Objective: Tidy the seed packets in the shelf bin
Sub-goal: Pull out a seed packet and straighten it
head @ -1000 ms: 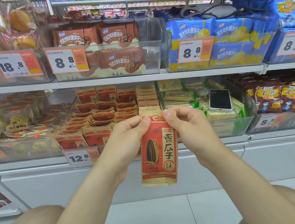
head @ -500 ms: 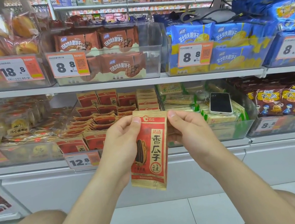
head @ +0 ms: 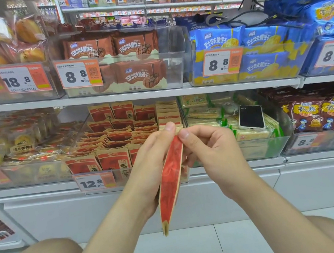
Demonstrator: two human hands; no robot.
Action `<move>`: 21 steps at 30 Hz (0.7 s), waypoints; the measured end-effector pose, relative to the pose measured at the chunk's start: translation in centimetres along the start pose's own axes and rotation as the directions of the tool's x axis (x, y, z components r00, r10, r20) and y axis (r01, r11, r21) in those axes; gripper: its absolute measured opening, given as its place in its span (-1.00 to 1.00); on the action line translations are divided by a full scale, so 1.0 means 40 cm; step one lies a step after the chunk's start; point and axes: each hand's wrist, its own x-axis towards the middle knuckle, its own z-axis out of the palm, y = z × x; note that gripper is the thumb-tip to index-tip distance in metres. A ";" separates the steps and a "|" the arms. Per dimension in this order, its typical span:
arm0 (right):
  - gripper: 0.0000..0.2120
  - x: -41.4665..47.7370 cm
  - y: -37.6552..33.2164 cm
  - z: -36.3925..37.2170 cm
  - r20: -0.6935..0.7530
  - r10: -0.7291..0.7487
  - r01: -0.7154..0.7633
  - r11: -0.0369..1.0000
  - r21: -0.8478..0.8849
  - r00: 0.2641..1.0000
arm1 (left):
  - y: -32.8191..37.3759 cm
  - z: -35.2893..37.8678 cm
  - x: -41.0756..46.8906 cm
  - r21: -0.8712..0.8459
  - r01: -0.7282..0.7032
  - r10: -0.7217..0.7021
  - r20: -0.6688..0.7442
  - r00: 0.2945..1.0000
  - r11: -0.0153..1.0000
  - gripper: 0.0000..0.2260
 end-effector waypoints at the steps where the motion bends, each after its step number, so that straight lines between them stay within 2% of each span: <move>1: -0.82 0.001 -0.001 -0.001 -0.005 -0.001 0.001 1.000 -0.001 1.000 | -0.004 -0.003 -0.001 0.016 -0.024 0.024 -0.009 1.000 1.000 -0.35; 6: -0.82 0.004 0.003 -0.009 -0.020 0.007 -0.007 1.000 -0.010 1.000 | -0.011 -0.004 -0.010 0.060 -0.099 0.100 -0.031 0.994 0.993 -0.57; 10: -0.86 0.003 0.005 -0.011 -0.060 -0.045 0.042 0.998 -0.047 0.997 | -0.007 0.002 -0.018 0.118 -0.170 0.185 -0.132 0.974 0.978 -0.43; 12: -0.86 0.004 0.010 -0.013 -0.109 -0.130 0.109 0.978 -0.179 0.986 | -0.009 -0.004 -0.014 0.193 -0.201 0.236 -0.179 0.955 0.960 -0.50; 14: -0.85 0.008 0.016 -0.019 -0.122 -0.218 0.167 0.928 -0.334 0.968 | -0.012 -0.009 -0.009 0.223 -0.243 0.294 -0.238 0.926 0.944 -0.70; 17: -0.87 0.010 0.022 -0.031 -0.008 -0.305 0.263 0.832 -0.489 0.952 | -0.018 -0.018 -0.003 0.289 -0.298 0.383 -0.307 0.871 0.910 -0.81; 21: -0.88 0.000 0.020 -0.032 0.128 -0.346 0.363 0.793 -0.489 0.929 | -0.011 -0.017 -0.008 0.272 -0.387 0.467 -0.367 0.805 0.881 -0.80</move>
